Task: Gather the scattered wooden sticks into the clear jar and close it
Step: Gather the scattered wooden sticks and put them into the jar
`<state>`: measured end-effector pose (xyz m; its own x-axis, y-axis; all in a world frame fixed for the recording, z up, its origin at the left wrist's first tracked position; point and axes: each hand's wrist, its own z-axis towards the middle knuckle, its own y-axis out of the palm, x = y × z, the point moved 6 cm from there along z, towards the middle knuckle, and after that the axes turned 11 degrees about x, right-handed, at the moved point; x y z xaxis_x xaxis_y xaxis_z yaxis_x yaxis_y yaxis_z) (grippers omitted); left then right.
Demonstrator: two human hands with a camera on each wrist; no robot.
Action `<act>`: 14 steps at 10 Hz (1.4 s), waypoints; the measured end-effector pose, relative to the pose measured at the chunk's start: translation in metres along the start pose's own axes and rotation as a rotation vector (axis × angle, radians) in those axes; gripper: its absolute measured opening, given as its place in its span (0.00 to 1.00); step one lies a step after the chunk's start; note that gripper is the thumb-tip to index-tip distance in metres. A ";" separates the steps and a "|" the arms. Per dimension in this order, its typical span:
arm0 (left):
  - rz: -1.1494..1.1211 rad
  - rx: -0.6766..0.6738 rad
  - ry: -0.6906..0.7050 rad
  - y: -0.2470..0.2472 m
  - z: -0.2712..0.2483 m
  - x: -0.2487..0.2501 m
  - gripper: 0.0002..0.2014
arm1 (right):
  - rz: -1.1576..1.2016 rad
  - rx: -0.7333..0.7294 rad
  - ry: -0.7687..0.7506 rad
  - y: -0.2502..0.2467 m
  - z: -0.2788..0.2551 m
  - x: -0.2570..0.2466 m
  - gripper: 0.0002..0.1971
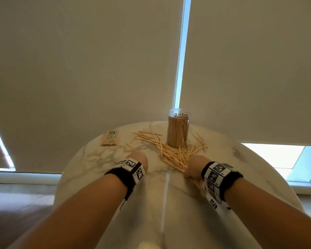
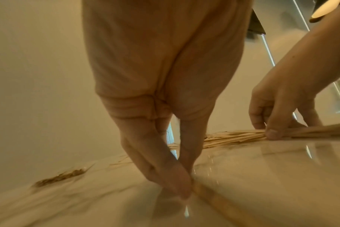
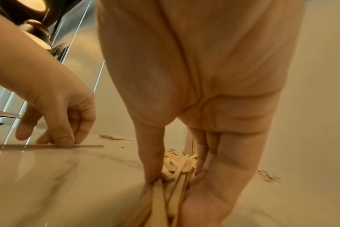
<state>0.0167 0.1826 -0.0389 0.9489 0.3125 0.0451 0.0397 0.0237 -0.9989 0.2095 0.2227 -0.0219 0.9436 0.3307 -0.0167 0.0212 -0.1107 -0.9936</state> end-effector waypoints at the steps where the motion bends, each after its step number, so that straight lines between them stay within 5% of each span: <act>1: -0.017 0.017 -0.016 0.003 -0.003 0.003 0.09 | 0.023 0.036 0.037 0.007 -0.001 0.002 0.16; 3: -0.391 -0.037 -0.081 0.003 -0.012 0.013 0.13 | 0.094 0.045 0.108 0.002 -0.012 0.011 0.13; 4: -0.770 -0.122 -0.197 0.011 -0.013 0.018 0.15 | 0.212 0.005 0.145 0.002 -0.020 0.022 0.15; 5: -0.931 -0.183 -0.247 0.019 -0.013 0.029 0.21 | 0.506 0.052 0.190 0.006 -0.024 0.036 0.18; 6: -0.956 -0.186 -0.231 0.023 -0.015 0.039 0.36 | 0.720 0.044 0.196 0.007 -0.029 0.030 0.17; 8: -1.089 -0.167 -0.161 0.013 -0.017 0.061 0.46 | 1.017 0.070 0.100 -0.005 -0.049 -0.006 0.04; 9: -1.367 -0.168 -0.157 0.014 -0.010 0.066 0.28 | 0.969 0.138 0.006 -0.006 -0.045 -0.030 0.08; 10: -1.409 -0.010 -0.189 0.008 -0.004 0.057 0.16 | 0.828 0.240 -0.070 -0.007 -0.033 -0.047 0.08; 12: -1.367 0.162 -0.253 -0.004 0.003 0.031 0.25 | 0.704 0.261 -0.138 -0.006 -0.029 -0.054 0.03; 13: -1.547 0.196 -0.260 -0.012 0.005 0.022 0.21 | 0.741 0.213 -0.093 -0.005 -0.031 -0.048 0.03; 14: -1.665 0.245 -0.190 -0.025 0.000 0.015 0.18 | 0.754 0.421 -0.119 -0.035 -0.033 -0.035 0.11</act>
<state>0.0301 0.1867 -0.0133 -0.1186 -0.1003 0.9879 0.8207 0.5501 0.1544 0.1866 0.1844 0.0175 0.6154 0.4071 -0.6750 -0.7414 0.0082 -0.6710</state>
